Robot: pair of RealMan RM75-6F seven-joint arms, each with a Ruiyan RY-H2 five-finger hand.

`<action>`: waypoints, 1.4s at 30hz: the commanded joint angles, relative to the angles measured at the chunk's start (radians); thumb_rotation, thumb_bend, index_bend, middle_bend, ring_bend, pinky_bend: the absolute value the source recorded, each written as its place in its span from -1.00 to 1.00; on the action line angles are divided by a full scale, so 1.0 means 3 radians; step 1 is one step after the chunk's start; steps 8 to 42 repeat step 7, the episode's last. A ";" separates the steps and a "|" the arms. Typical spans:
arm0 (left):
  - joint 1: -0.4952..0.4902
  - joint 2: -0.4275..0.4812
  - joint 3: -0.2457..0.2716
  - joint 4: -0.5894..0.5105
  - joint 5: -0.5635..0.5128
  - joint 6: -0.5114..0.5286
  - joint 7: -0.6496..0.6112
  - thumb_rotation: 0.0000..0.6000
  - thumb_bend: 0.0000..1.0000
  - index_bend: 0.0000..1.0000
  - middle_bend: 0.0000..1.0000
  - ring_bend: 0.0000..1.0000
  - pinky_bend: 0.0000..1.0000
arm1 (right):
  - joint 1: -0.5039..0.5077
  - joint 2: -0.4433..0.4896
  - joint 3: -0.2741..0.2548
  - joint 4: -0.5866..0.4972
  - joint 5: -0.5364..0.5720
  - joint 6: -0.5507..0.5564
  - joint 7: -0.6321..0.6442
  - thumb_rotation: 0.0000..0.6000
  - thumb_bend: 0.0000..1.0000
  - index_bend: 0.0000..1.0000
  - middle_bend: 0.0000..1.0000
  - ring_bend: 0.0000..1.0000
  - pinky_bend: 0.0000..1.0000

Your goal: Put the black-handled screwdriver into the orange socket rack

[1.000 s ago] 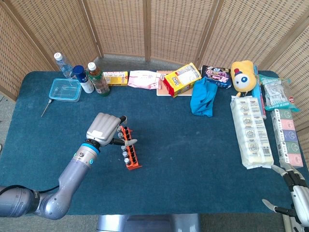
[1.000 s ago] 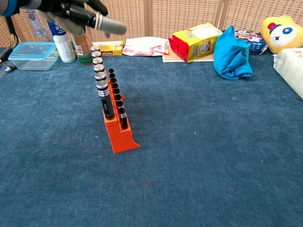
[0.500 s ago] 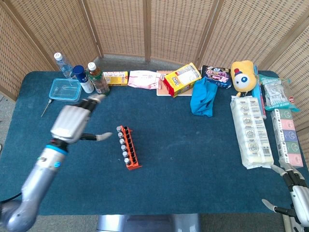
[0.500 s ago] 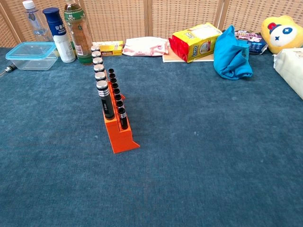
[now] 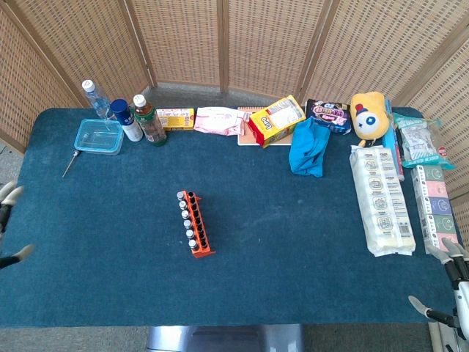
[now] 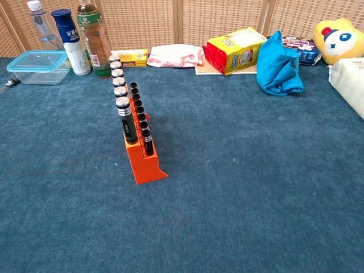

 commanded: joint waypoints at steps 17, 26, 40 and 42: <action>0.0508 -0.0497 0.0068 0.0836 0.0253 0.0188 -0.0510 1.00 -1.00 -1.00 -1.00 -1.00 -0.69 | -0.0065 0.0001 0.0042 0.0001 0.0015 0.0134 -0.0076 1.00 -1.00 -0.67 -0.88 -1.00 -1.00; 0.0508 -0.0497 0.0068 0.0836 0.0253 0.0188 -0.0510 1.00 -1.00 -1.00 -1.00 -1.00 -0.69 | -0.0065 0.0001 0.0042 0.0001 0.0015 0.0134 -0.0076 1.00 -1.00 -0.67 -0.88 -1.00 -1.00; 0.0508 -0.0497 0.0068 0.0836 0.0253 0.0188 -0.0510 1.00 -1.00 -1.00 -1.00 -1.00 -0.69 | -0.0065 0.0001 0.0042 0.0001 0.0015 0.0134 -0.0076 1.00 -1.00 -0.67 -0.88 -1.00 -1.00; 0.0508 -0.0497 0.0068 0.0836 0.0253 0.0188 -0.0510 1.00 -1.00 -1.00 -1.00 -1.00 -0.69 | -0.0065 0.0001 0.0042 0.0001 0.0015 0.0134 -0.0076 1.00 -1.00 -0.67 -0.88 -1.00 -1.00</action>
